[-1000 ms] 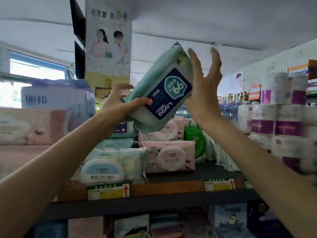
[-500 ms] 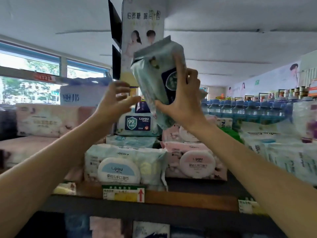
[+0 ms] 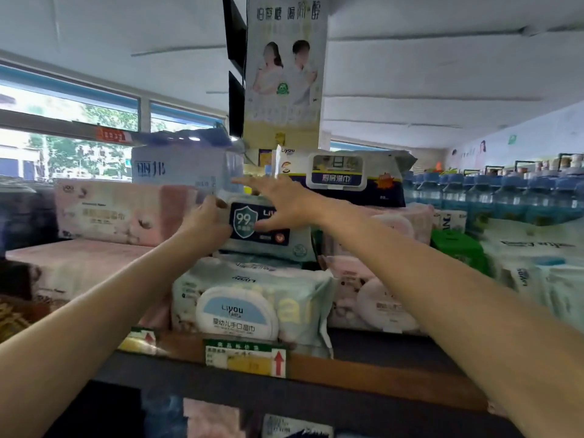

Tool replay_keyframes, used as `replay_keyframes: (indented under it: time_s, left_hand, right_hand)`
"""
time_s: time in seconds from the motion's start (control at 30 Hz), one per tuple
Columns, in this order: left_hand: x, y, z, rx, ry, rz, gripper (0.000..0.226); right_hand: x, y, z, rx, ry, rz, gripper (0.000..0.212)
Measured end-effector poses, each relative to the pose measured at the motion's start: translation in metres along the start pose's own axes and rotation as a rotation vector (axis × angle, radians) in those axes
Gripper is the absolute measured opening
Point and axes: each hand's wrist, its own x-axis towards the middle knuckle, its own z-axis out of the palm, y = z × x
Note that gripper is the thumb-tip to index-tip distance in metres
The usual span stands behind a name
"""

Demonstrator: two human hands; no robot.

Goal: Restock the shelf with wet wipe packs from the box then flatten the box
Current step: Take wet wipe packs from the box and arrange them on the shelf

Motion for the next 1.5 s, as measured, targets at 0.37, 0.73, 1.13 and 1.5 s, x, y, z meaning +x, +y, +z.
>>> replay_keyframes:
  time_s: [0.37,0.73,1.13,1.5]
  left_hand:
    - [-0.071,0.067,0.017,-0.198,0.06,0.345,0.036]
    - [-0.365,0.095,0.165,-0.496,-0.842,0.835,0.024]
    - [-0.775,0.08,0.172,-0.273,-1.7,1.384,0.022]
    - [-1.029,0.083,0.191,-0.023,-2.01,1.195,0.022]
  right_hand:
    - [-0.106,-0.001,-0.002,-0.006,0.304,0.486,0.047]
    - [-0.479,-0.142,0.024,0.201,0.277,1.468,0.023]
    - [-0.849,-0.475,0.032,0.17,0.104,2.48,0.022]
    - [-1.06,-0.648,0.105,0.523,0.015,2.944,0.027]
